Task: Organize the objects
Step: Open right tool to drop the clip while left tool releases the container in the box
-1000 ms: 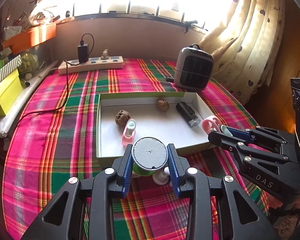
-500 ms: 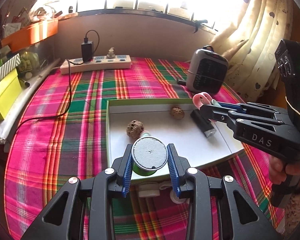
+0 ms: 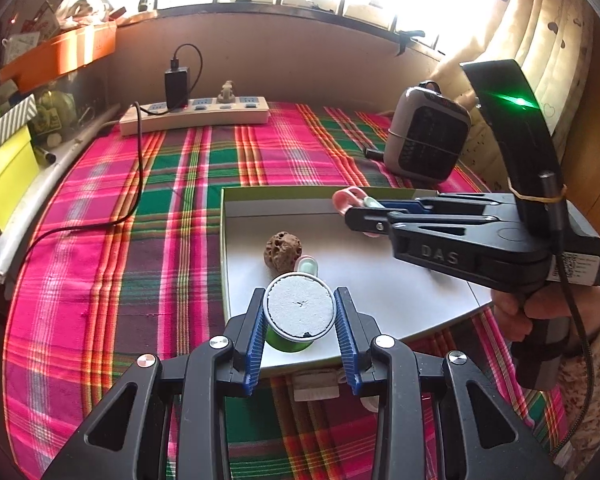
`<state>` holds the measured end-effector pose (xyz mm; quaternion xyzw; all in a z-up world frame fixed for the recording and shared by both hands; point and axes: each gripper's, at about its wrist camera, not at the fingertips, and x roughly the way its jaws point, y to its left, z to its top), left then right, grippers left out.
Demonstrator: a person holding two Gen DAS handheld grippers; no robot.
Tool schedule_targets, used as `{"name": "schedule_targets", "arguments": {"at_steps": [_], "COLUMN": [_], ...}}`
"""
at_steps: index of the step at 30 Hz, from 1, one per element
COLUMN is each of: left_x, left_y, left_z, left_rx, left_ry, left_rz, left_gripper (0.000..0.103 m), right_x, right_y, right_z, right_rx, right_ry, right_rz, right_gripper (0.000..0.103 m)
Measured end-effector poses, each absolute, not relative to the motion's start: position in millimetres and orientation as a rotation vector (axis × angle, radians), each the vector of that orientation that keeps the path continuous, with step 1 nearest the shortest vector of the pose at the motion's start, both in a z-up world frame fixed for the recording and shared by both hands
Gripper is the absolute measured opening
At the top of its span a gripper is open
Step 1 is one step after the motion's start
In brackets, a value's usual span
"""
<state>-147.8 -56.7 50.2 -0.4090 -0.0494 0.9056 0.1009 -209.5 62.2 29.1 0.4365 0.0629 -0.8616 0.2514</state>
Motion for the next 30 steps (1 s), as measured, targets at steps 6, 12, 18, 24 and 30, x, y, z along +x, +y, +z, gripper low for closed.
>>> {"name": "schedule_targets", "arguments": {"at_steps": [6,12,18,24,30], "left_x": [-149,-154,-161,-169,-174], "left_y": [-45,-29,-21,-19,-21], "left_z": [51,44,37,27,20], "left_rx": [-1.185,-1.205,-1.215,-1.246,-1.275], "left_ry": [-0.134,-0.12,-0.124,-0.129,-0.117], "left_rz": [2.648,2.601,2.577,2.566,2.569], "left_gripper": [0.031,0.031,0.031,0.031,0.031], "right_x": [-220,-227,-229,-231,-233], "right_y": [58,55,46,44,40], "right_z": [20,16,13,9,5], "right_rx": [1.22,1.231,1.23,1.239,1.247], "right_ry": [0.198,0.244,0.303,0.317,0.324], "right_rz": [-2.317,-2.278,-2.255,-2.245,-2.228], "right_gripper": [0.019,0.019,0.019,0.019,0.019]}}
